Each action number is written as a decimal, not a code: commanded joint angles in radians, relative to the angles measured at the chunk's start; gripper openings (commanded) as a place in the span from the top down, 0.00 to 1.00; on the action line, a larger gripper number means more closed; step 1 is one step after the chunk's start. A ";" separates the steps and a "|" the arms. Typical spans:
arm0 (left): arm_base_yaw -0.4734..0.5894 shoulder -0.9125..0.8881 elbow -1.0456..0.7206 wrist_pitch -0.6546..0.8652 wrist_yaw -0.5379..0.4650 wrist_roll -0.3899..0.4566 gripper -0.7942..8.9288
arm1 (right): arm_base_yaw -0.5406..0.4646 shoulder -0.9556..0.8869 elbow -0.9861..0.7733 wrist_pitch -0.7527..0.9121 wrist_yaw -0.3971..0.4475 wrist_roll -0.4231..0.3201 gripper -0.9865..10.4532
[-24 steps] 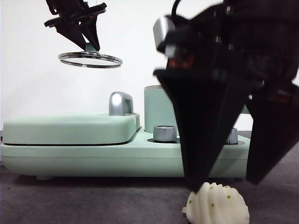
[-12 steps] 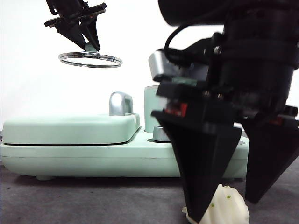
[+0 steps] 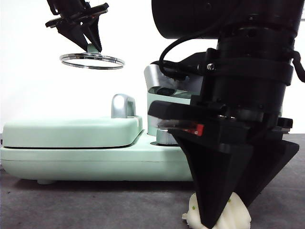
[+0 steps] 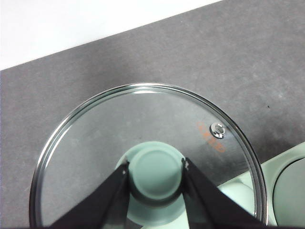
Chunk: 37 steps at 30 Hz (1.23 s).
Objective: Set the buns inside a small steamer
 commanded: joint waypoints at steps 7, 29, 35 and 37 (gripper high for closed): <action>-0.003 0.010 0.041 0.026 0.003 -0.008 0.87 | 0.001 0.010 0.140 -0.172 -0.086 -0.009 0.80; -0.003 0.011 0.041 0.027 0.003 -0.008 0.87 | -0.429 0.231 1.001 -0.617 -0.074 -0.328 0.80; -0.003 0.011 0.041 0.027 0.003 -0.008 0.87 | -0.481 0.352 1.068 -0.601 -0.074 -0.353 0.80; -0.003 0.011 0.041 0.027 0.003 -0.008 0.87 | -0.492 0.385 1.068 -0.598 -0.074 -0.353 0.80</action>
